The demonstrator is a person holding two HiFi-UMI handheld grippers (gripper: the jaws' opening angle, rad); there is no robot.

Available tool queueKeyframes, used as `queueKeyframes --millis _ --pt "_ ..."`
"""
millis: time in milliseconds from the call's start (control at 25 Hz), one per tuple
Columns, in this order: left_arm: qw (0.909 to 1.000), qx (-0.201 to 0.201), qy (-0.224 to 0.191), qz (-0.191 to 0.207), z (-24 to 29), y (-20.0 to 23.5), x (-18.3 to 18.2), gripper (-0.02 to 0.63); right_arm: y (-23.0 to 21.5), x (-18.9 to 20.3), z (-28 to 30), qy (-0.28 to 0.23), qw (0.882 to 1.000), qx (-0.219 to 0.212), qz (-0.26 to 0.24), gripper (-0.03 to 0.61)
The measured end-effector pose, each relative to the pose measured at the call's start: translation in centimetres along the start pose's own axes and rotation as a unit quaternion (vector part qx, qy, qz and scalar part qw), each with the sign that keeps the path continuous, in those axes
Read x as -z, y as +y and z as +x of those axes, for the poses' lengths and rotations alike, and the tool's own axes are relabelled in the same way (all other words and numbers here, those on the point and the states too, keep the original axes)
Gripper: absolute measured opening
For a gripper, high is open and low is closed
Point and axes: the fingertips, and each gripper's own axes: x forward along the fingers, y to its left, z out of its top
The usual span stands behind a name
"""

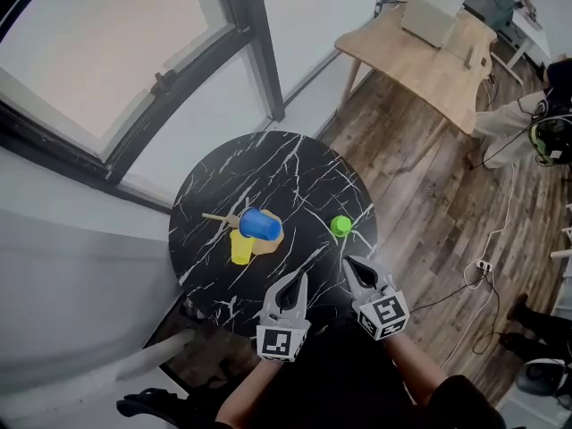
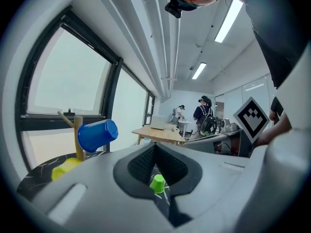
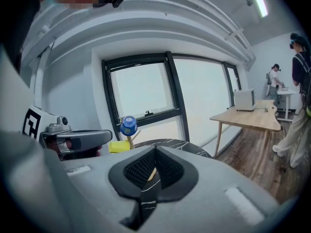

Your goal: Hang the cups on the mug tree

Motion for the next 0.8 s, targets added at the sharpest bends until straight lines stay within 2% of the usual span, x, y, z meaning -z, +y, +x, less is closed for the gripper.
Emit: queueKeyframes --millis 400,560,680,800 --pt "0.9994 0.026 0.024 -0.004 4.7 -3.0 1.1 -0.002 -5.4 2.1 -0.5 0.02 0.999 0.035 -0.027 0.0" --pt "0.9994 0.023 0.022 -0.014 6.1 -3.2 2.5 -0.002 -6.8 3.9 0.4 0.038 0.998 0.037 -0.029 0.002" --pt "0.9989 0.021 0.036 -0.021 7.2 -3.4 2.6 -0.002 -7.7 5.2 1.2 0.051 0.998 0.032 -0.034 0.026" --pt "0.9991 0.012 0.031 -0.028 8.3 -3.1 2.8 -0.002 -8.4 6.7 2.5 0.067 0.997 0.026 -0.042 0.038"
